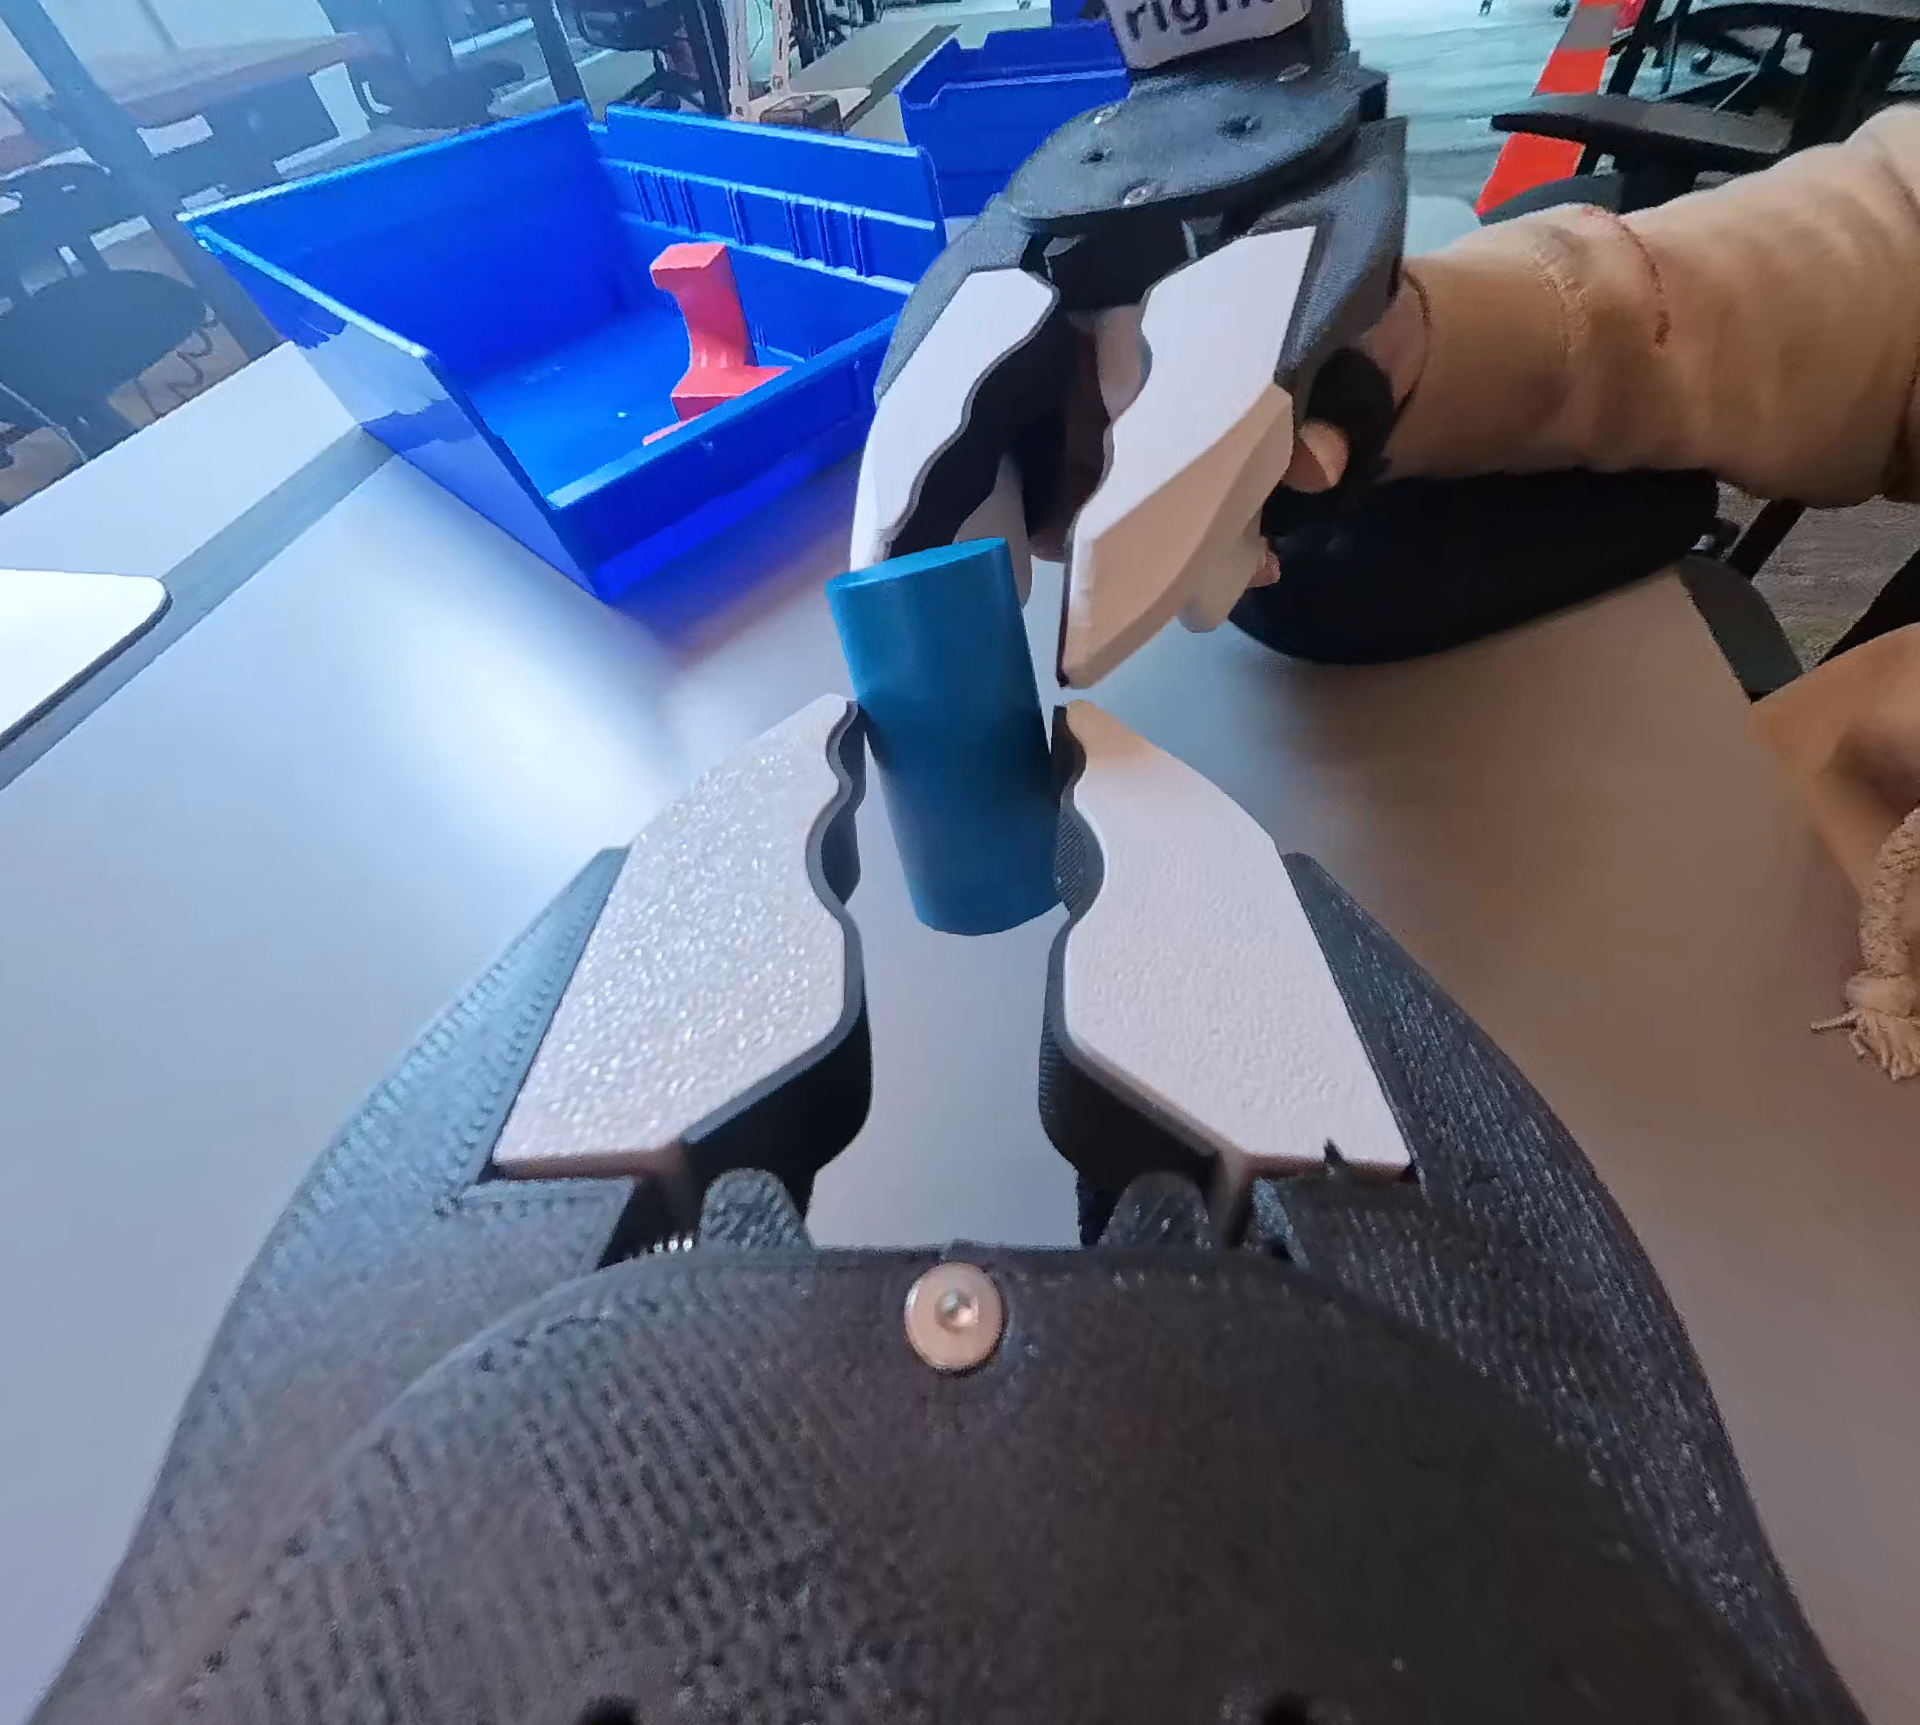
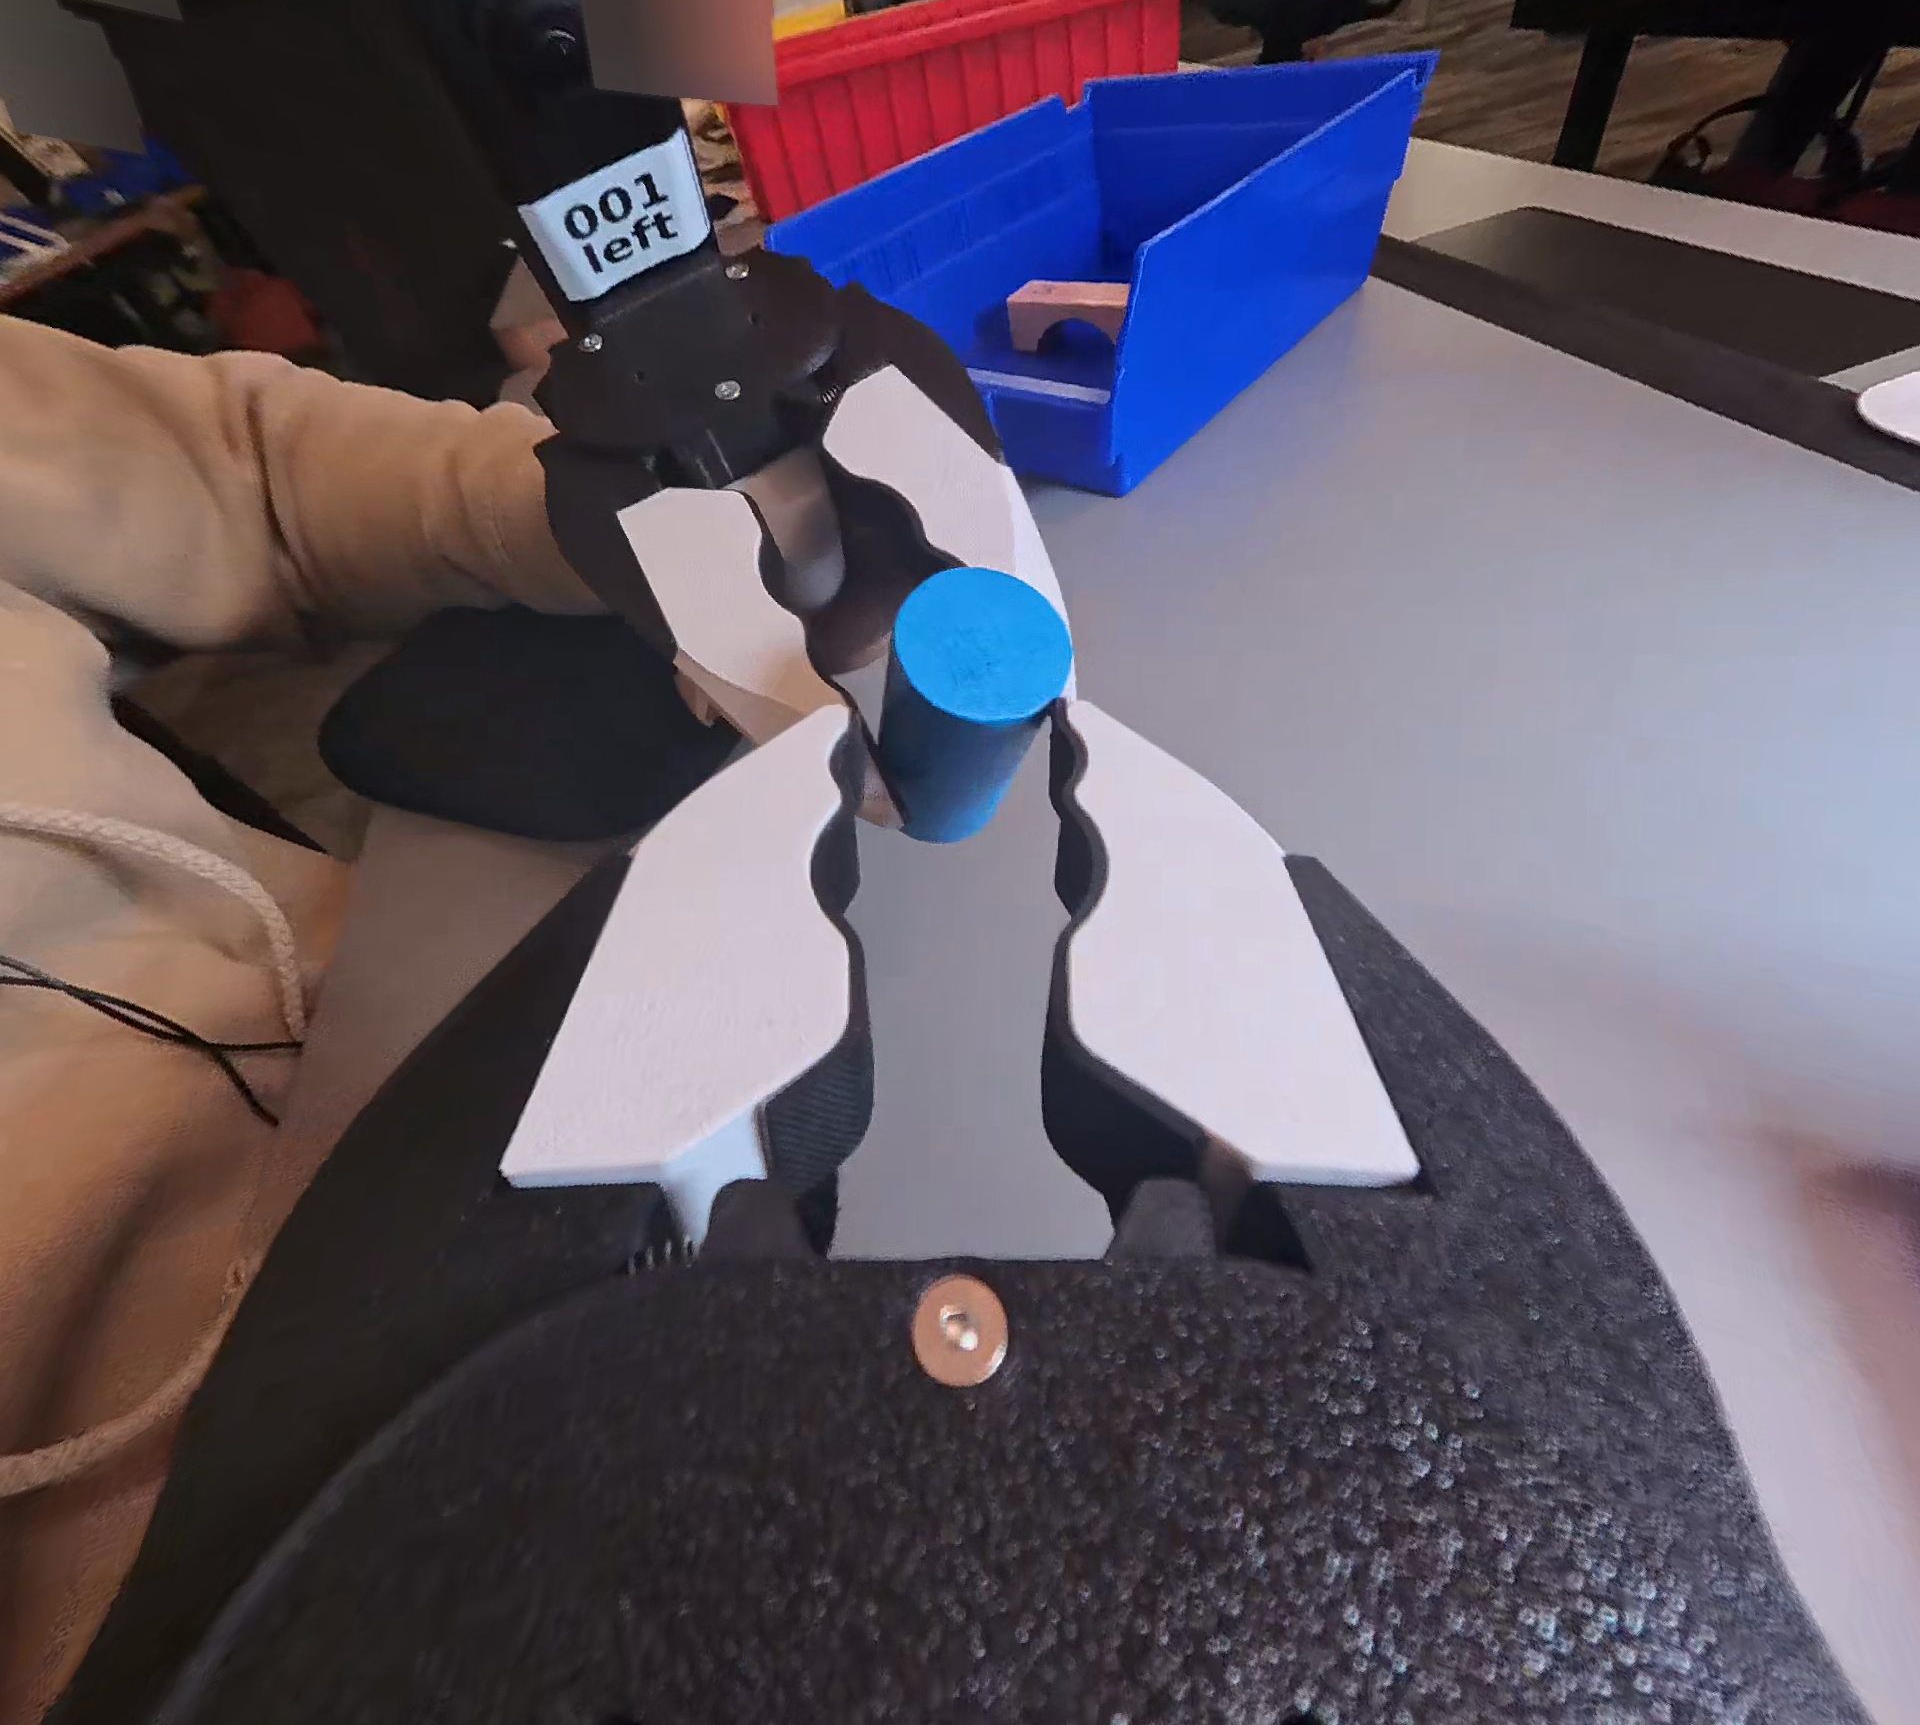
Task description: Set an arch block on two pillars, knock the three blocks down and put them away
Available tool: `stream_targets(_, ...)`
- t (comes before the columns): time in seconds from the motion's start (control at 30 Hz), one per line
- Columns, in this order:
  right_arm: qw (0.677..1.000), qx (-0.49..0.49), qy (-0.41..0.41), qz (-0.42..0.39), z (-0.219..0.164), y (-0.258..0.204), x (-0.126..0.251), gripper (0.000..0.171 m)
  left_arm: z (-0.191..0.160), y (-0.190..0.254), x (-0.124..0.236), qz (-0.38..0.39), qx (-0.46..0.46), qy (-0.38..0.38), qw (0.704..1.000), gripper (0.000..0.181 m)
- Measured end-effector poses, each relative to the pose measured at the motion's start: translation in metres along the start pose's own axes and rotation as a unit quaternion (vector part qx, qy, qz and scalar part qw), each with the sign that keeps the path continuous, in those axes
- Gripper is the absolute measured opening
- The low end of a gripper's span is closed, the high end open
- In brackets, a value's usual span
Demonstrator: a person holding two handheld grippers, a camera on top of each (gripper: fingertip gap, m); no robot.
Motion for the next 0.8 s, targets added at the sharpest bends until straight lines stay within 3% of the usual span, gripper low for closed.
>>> stream_targets(0.33, 0.999, 0.024, -0.040, -0.025, -0.004, 0.016, -0.007, 0.028, -0.013, -0.008, -0.007, 0.048, -0.022, -0.043, 0.998, 0.034)
stream_targets(0.43, 0.995, 0.044, -0.052, -0.072, -0.001, 0.039, 0.001, 0.028, -0.015, -0.025, -0.005, 0.090, -0.006, -0.045, 0.995, 0.042)
stream_targets(0.6, 0.978, 0.027, -0.076, -0.191, -0.011, 0.090, 0.030, 0.028, -0.011, -0.052, 0.014, 0.150, 0.032, -0.016, 0.988, 0.044)
stream_targets(0.8, 0.976, 0.003, -0.109, -0.190, -0.031, 0.101, 0.034, 0.029, 0.009, -0.087, 0.058, 0.233, 0.025, 0.015, 0.972, 0.045)
Point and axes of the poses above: each gripper's, where its closed fingertips meet, x back along the fingers, z out of its top, y = z × x across the jaws, the point moved 5 cm from there along x, back along the fingers, and after that the axes turned 10 degrees about z, right-handed, at the moved point
